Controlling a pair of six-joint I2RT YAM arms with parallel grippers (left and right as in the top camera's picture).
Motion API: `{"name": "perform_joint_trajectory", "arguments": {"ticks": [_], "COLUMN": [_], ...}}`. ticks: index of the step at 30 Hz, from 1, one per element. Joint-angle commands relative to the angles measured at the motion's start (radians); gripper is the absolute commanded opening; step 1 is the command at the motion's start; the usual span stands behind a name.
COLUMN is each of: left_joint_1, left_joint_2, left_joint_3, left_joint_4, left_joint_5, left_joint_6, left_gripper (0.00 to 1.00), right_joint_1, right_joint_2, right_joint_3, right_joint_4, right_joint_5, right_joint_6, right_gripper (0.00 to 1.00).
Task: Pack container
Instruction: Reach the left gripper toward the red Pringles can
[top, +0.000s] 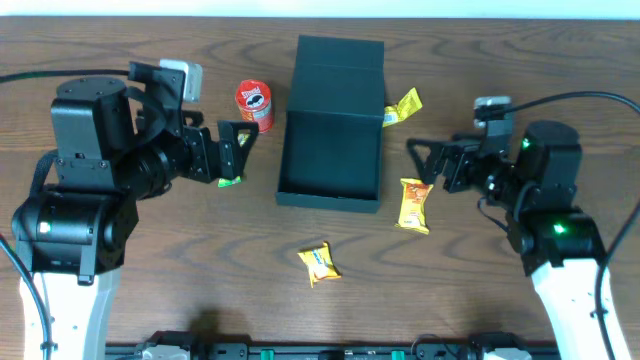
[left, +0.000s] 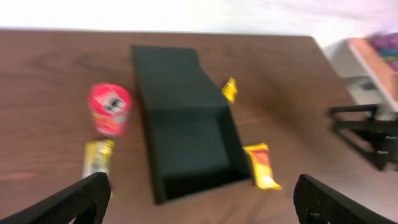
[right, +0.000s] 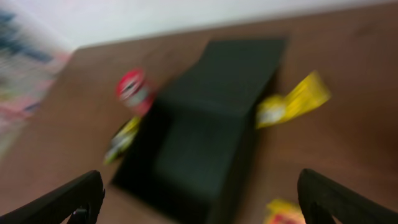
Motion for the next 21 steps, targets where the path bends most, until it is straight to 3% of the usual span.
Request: {"name": "perform_joint_trajectory", "arguments": {"ticks": [1,6,13,21], "left_joint_1": [-0.004,-0.004,-0.004,-0.010], "left_joint_2": [0.002,0.007,0.072,0.204], "left_joint_3": [0.022,0.021,0.021,0.021], "left_joint_4": [-0.022,-0.064,-0.232,-0.322], "left_joint_5": [0.091,0.037,-0.409,-0.426], "left_joint_6": [-0.033,-0.022,-0.168,-0.171], "left_gripper": [0.95,0.95,0.95,0.95], "right_joint_1": [-0.001,-0.001,-0.002,-0.001], "right_joint_2": [0.033,0.084,0.113,0.115], "right_joint_3": [0.012,0.012,0.012,0.012], "right_joint_4": [-0.053,-0.126,-0.191,-0.239], "right_joint_5": [-0.163,-0.163,-0.145,-0.159], "right_joint_6": [0.089,0.097,0.114,0.109], "right_gripper": [0.99,0.99,0.99,0.99]}}
